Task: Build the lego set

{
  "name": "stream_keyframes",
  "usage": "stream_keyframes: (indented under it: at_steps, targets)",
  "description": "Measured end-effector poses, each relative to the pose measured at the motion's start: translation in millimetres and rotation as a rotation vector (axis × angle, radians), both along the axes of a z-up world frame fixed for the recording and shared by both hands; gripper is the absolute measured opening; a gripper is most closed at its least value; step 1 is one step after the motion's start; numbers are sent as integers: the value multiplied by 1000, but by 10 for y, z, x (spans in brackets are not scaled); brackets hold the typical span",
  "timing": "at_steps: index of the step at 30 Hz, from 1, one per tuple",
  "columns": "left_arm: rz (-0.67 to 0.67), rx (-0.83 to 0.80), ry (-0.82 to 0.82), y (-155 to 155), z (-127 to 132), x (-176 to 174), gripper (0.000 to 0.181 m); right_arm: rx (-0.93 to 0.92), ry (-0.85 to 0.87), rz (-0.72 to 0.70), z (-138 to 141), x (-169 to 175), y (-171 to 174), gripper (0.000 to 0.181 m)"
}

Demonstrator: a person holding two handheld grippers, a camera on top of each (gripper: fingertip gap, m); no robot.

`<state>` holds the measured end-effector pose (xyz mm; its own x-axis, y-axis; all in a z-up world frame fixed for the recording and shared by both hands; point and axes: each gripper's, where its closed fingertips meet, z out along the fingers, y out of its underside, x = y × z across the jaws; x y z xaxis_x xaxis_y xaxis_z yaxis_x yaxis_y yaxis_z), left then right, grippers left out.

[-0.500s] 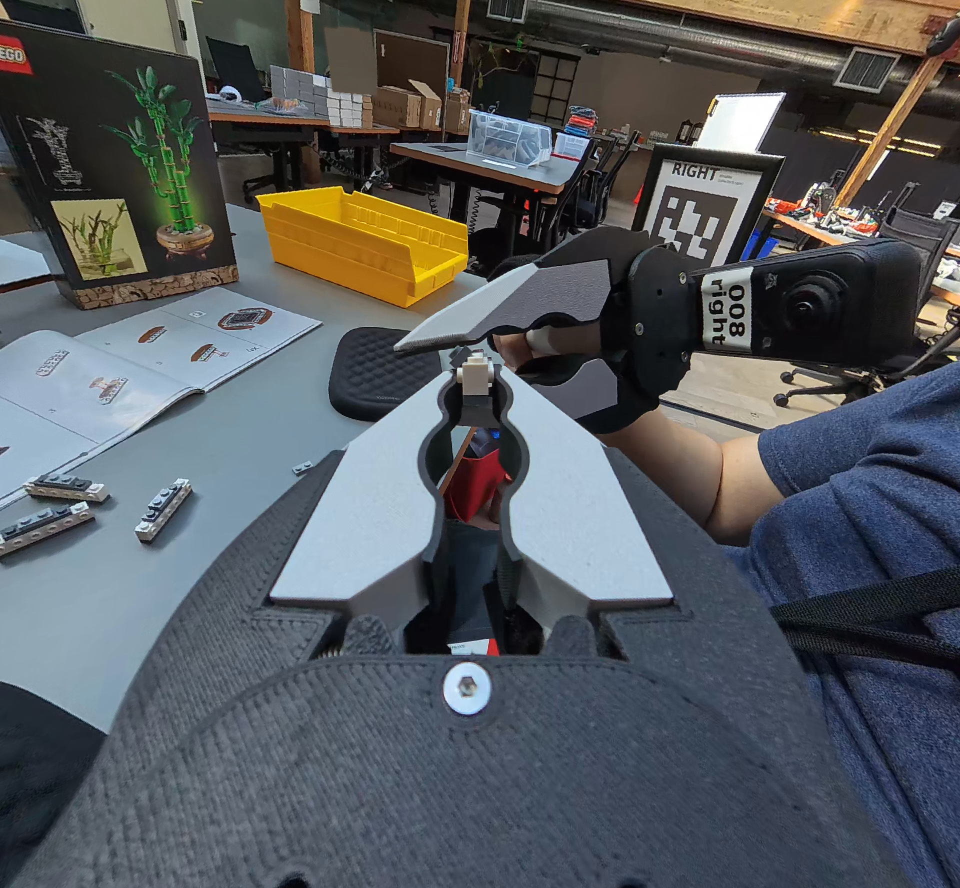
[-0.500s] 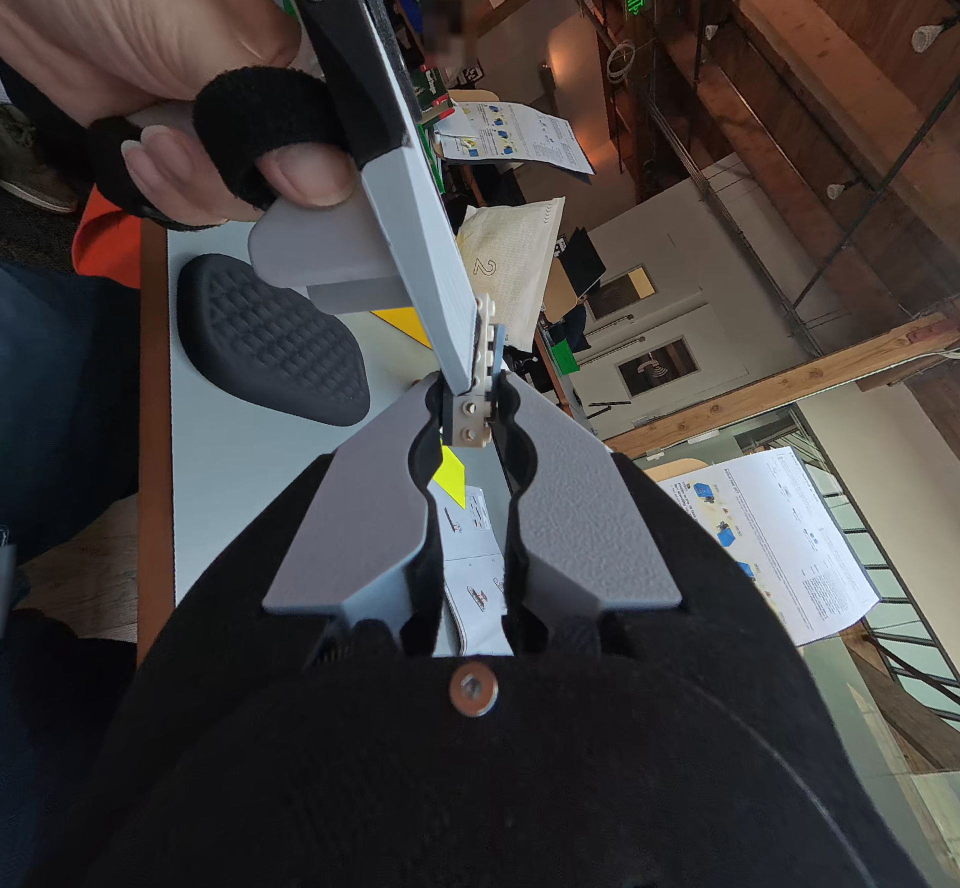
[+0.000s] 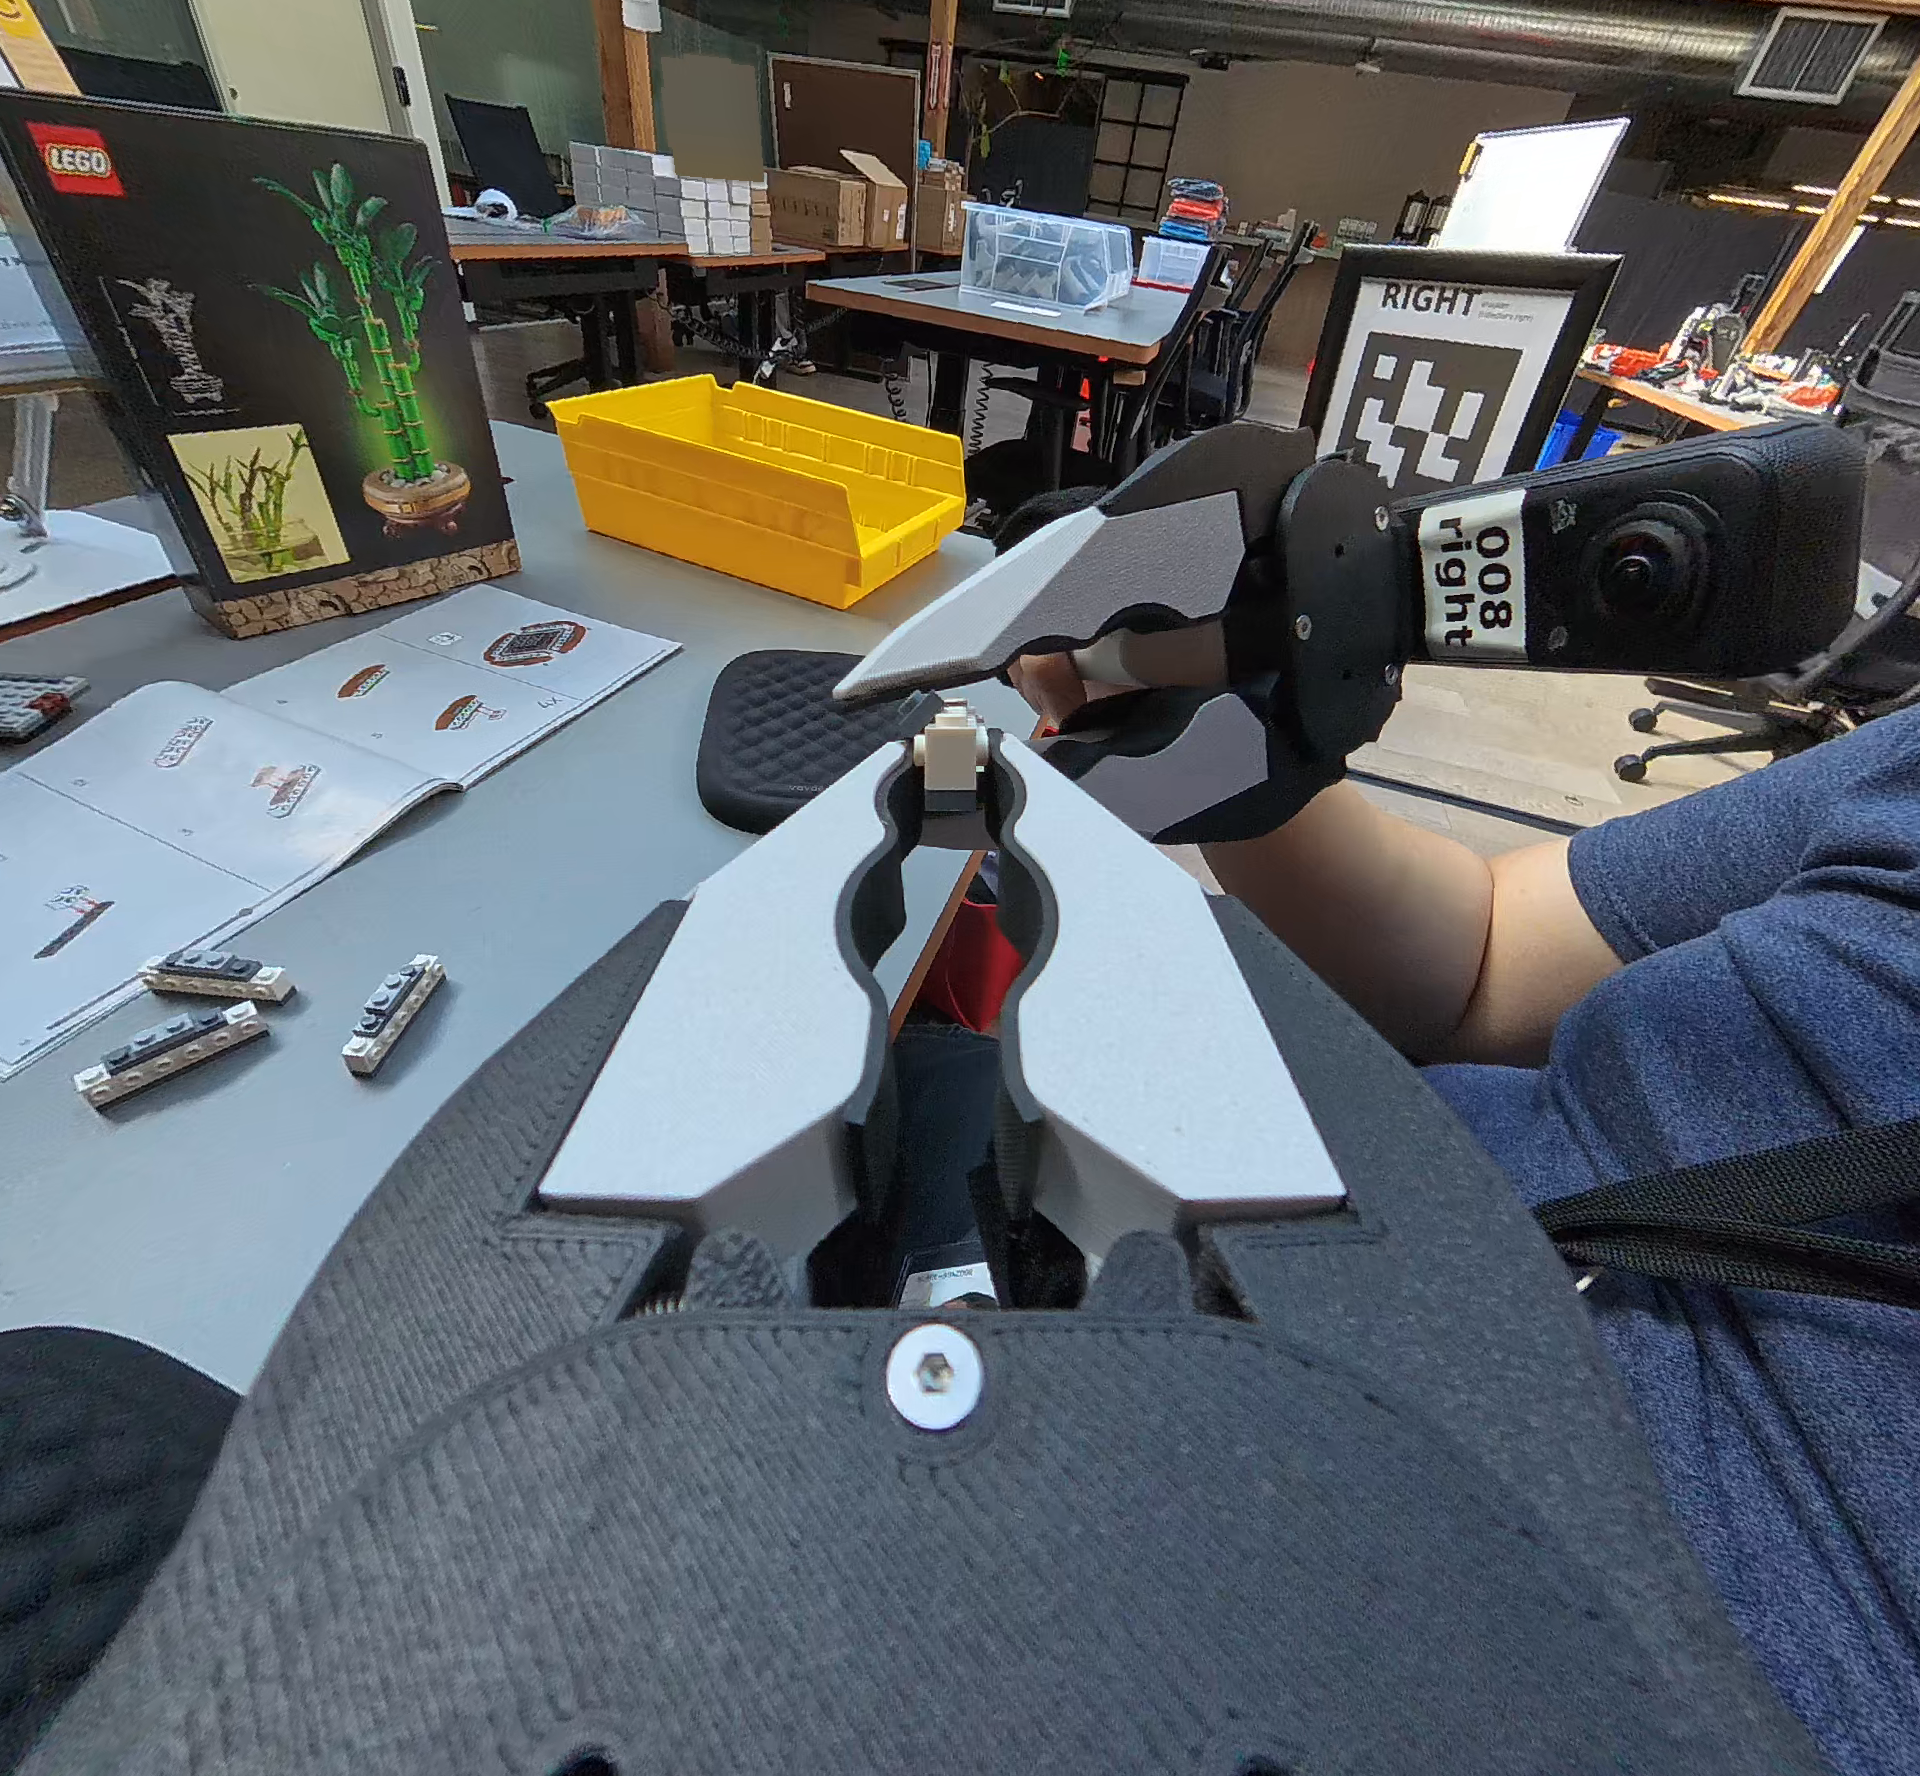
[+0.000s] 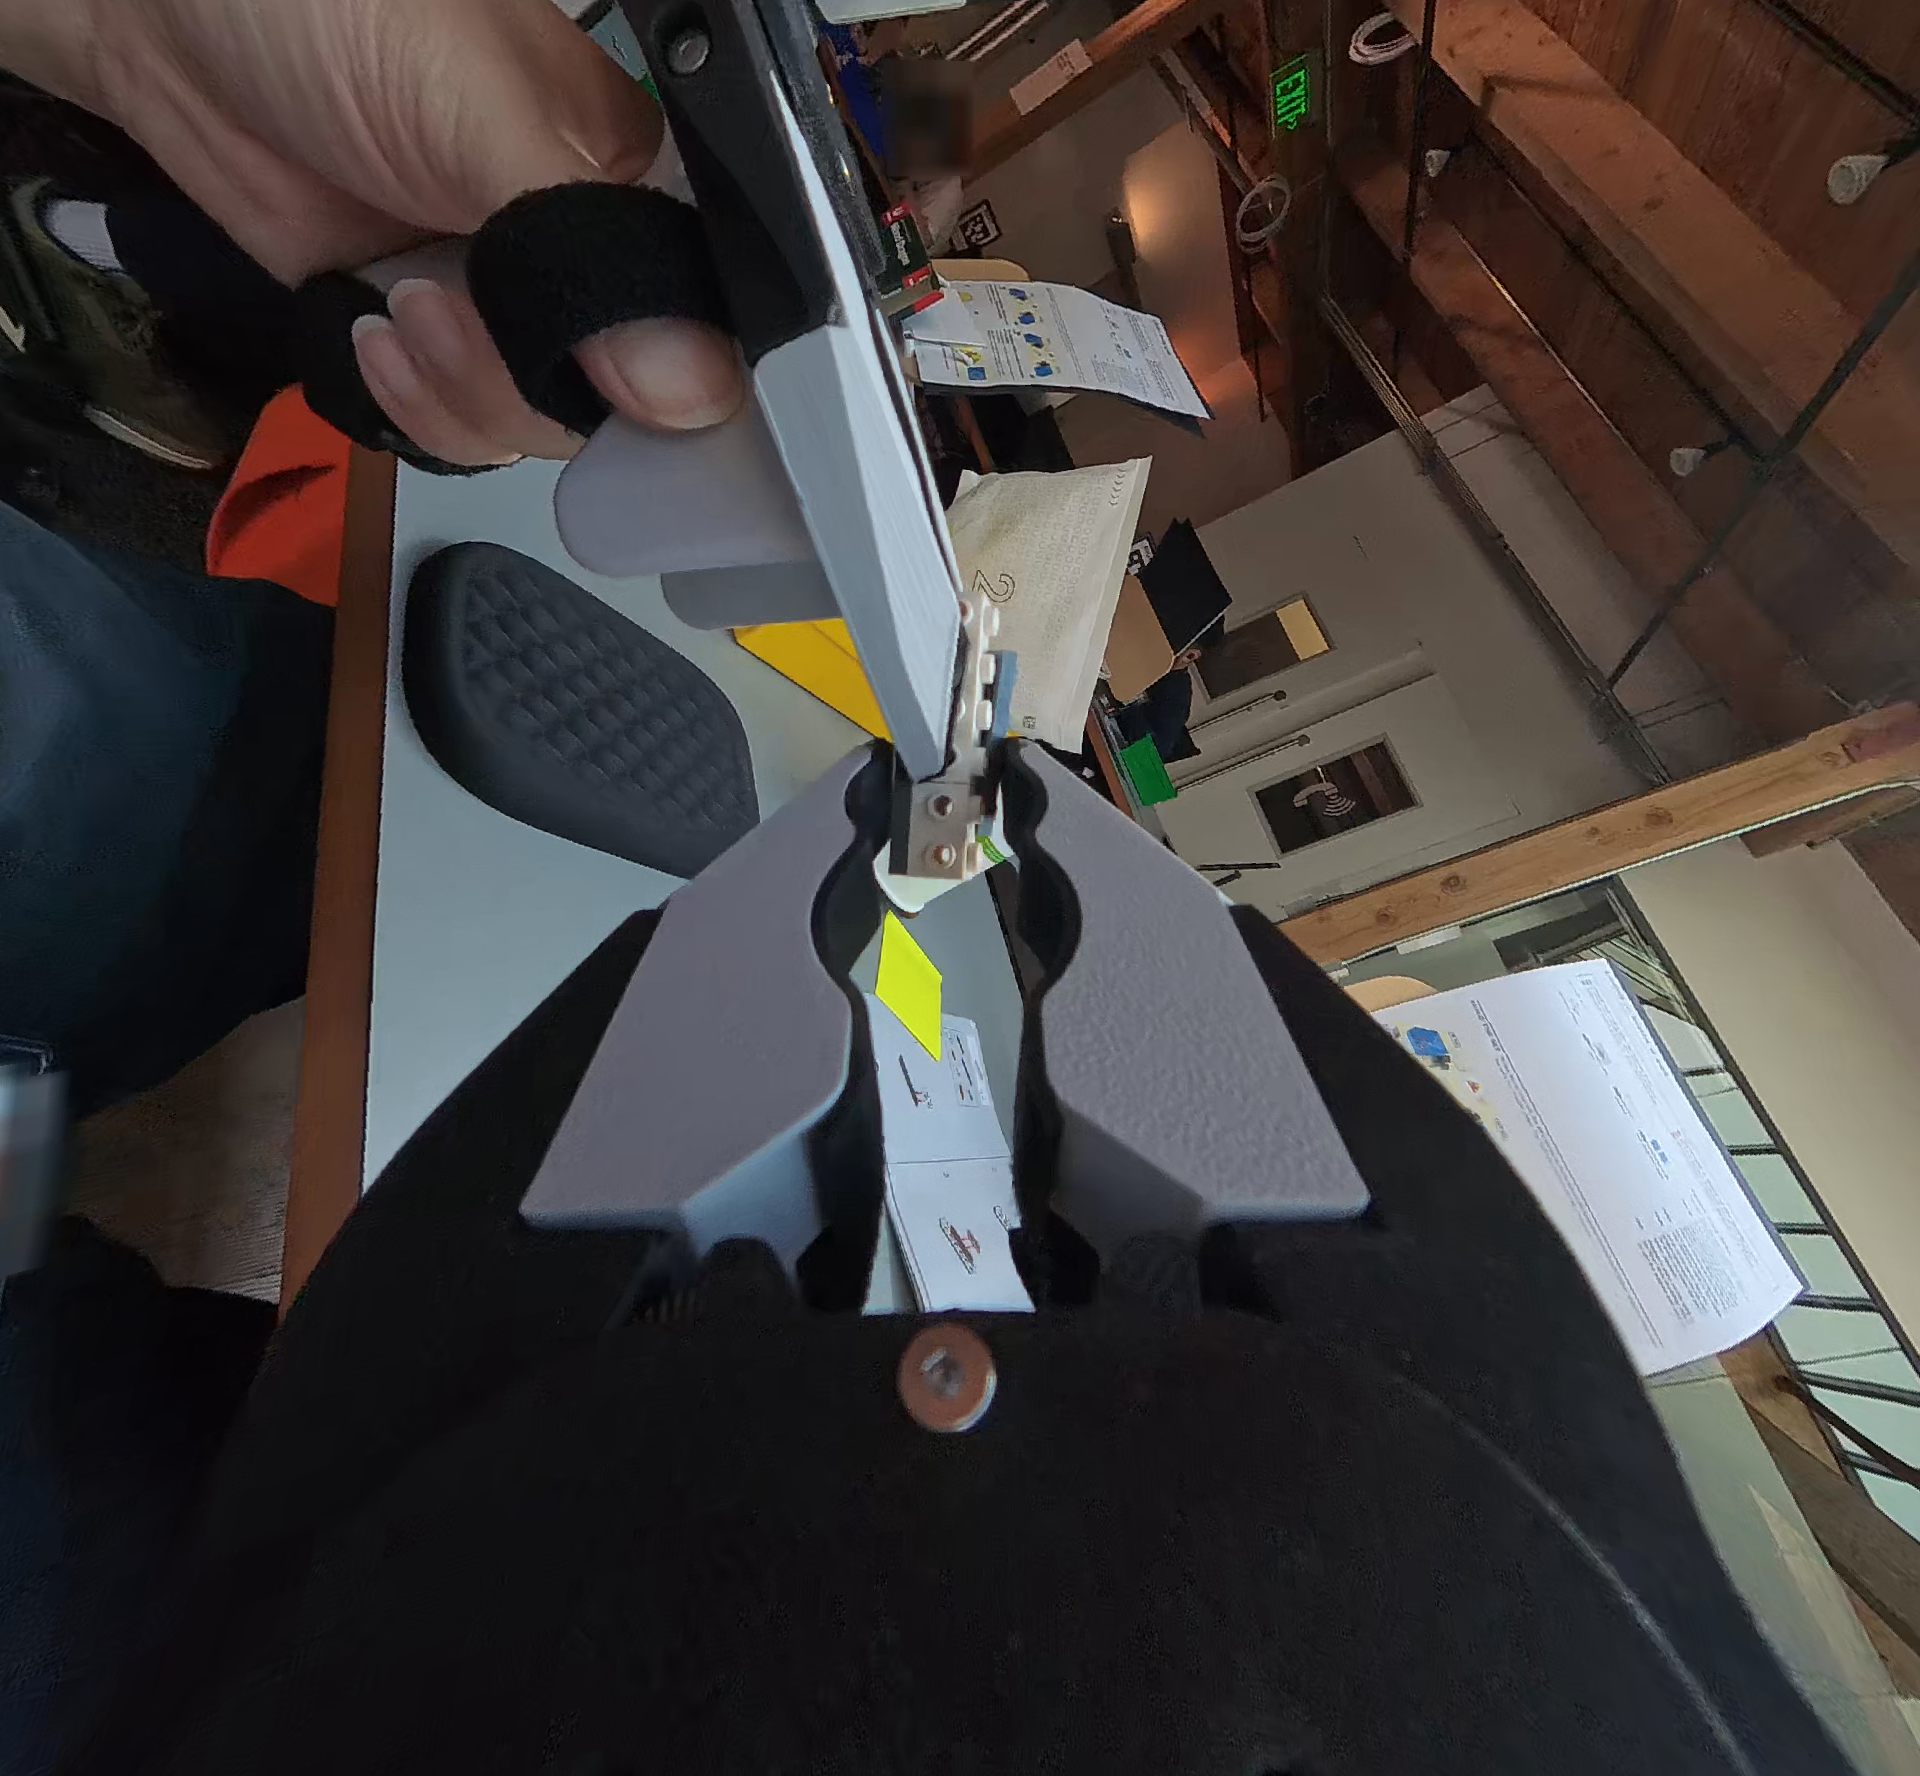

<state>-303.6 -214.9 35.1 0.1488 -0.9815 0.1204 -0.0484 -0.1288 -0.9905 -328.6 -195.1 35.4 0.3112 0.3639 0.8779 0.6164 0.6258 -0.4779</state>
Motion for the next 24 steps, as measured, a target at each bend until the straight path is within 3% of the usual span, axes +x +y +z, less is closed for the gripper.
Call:
stream_keyframes:
  at_steps: [6,12,16,24]
  targets:
    - [2,44,55,-4,-52,12,9,-128,31,88,-57,-3,-52,22]
    - [-52,116,118,-127,-142,49,9,-483,124,342,-149,37,-266,27]
    - [-71,115,132,-165,-199,76,9,-680,176,438,-217,71,-311,27]
    - [-70,99,125,-167,-214,79,9,-797,229,522,-219,94,-343,31]
